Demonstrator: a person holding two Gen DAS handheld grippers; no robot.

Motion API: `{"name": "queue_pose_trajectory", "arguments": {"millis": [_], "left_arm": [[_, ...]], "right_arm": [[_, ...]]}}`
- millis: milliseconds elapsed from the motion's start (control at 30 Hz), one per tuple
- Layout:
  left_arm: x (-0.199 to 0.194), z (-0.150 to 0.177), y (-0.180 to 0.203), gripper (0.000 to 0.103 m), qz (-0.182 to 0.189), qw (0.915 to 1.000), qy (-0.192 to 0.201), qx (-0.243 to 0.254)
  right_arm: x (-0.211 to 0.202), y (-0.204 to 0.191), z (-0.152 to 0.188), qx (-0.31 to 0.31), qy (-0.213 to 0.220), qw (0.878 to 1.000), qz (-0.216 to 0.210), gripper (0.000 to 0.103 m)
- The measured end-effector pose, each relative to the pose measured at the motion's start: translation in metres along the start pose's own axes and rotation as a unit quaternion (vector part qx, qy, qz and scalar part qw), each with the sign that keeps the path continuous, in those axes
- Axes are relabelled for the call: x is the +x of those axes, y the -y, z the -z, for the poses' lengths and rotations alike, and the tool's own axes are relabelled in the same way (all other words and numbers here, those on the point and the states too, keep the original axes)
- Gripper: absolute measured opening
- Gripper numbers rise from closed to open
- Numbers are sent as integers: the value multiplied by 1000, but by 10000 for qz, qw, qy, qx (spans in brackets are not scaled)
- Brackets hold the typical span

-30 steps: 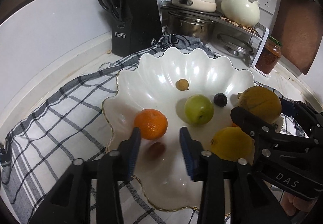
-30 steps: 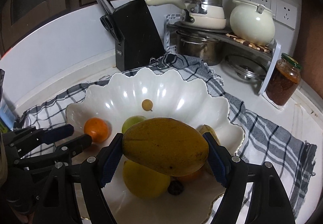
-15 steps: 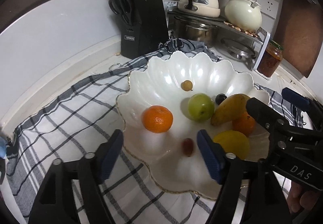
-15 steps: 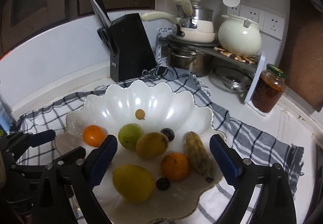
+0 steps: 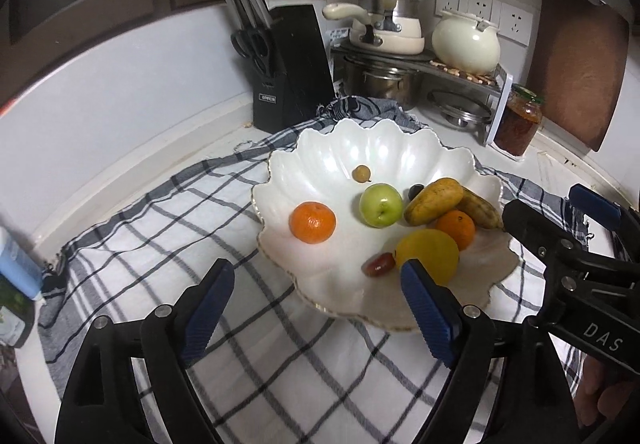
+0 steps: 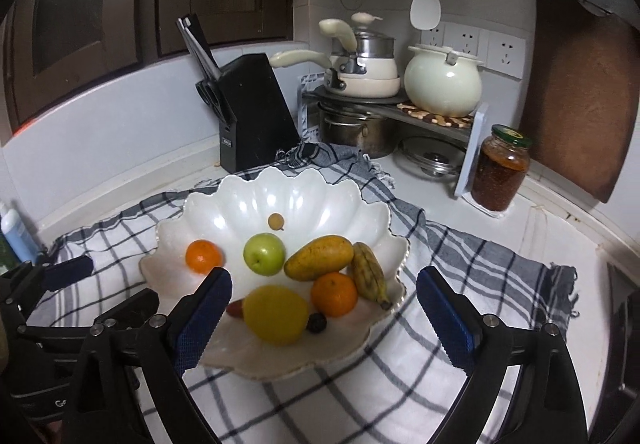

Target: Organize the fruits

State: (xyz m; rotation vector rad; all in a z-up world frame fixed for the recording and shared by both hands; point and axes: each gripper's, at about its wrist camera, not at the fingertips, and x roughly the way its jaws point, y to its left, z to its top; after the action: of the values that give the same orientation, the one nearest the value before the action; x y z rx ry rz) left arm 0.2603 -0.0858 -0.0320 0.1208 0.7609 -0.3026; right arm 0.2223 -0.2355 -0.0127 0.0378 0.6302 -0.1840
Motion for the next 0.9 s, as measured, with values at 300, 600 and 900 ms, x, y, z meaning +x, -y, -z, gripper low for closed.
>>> {"name": "queue_pose_trajectory", "arguments": {"millis": [300, 600, 900], "left_arm": [[-43, 21, 9, 86, -103, 9997, 214, 64], [-76, 46, 8, 91, -251, 9990, 373, 37], [-111, 73, -12, 97, -566, 9964, 616, -156]], "right_arm": [[-45, 4, 19, 122, 144, 9998, -17, 94], [-81, 1, 39, 190, 229, 9995, -50, 94], [-104, -16, 64, 47, 233, 9997, -41, 94]]}}
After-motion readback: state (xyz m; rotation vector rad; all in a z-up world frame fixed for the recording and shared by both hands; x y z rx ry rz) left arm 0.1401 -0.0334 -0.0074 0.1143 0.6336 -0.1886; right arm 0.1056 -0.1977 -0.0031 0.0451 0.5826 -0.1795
